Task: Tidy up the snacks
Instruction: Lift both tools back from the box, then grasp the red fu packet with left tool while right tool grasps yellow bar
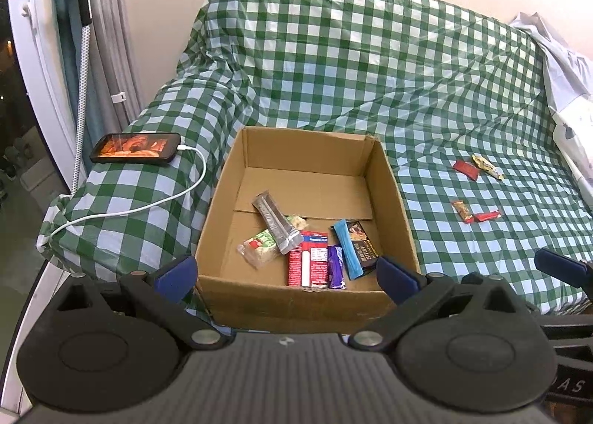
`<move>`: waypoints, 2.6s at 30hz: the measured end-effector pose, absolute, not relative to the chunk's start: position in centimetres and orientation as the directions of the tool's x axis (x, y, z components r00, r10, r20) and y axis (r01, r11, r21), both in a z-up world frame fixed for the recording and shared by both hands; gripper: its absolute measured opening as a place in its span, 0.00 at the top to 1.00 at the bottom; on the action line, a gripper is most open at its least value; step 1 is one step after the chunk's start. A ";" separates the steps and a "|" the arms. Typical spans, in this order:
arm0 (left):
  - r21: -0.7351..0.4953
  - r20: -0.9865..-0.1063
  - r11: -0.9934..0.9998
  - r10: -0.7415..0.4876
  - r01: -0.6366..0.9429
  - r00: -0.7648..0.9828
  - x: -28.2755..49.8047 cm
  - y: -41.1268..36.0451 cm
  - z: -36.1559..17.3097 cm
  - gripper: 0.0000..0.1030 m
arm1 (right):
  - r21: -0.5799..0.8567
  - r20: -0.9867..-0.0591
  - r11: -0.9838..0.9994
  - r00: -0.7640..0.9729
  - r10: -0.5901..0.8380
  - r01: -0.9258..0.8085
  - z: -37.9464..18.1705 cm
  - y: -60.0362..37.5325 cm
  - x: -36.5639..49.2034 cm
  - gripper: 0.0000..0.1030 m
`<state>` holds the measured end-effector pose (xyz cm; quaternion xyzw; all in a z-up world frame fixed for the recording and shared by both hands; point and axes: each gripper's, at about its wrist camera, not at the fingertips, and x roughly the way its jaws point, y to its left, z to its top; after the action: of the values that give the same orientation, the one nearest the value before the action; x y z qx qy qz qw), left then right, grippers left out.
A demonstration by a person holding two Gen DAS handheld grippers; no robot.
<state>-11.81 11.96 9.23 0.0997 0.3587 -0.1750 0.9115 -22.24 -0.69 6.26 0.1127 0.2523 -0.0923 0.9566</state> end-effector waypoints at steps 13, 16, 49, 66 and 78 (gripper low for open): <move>0.049 -0.740 0.886 -0.278 0.461 0.613 -9.0 4.3 9.5 0.00 | 0.236 -0.505 0.891 0.832 -0.229 0.389 4.8 -8.1 -23.3 0.01; 0.050 -0.748 0.864 -0.300 0.501 0.592 -7.8 0.7 9.6 0.00 | 0.235 -0.510 0.865 0.814 -0.279 0.444 4.3 -11.3 -23.6 0.01; -0.114 -0.936 0.878 -0.252 0.465 0.247 19.7 -48.7 -16.7 0.00 | -0.012 -0.607 0.850 0.671 -0.425 0.527 -17.3 -57.0 -0.4 0.01; -0.025 -0.945 0.892 -0.168 0.451 0.281 19.5 -51.8 -20.0 0.00 | -0.003 -0.588 0.867 0.700 -0.404 0.498 -20.5 -58.7 2.8 0.01; -0.018 -0.919 0.828 -0.235 0.561 0.317 16.5 -49.6 -18.1 0.61 | -0.004 -0.585 0.891 0.722 -0.370 0.454 -19.1 -56.5 1.1 0.75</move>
<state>16.46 -49.63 -18.07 0.1541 0.5282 -0.2496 0.7968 1.06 -56.46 -19.10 0.0700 0.2993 -0.2225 0.9252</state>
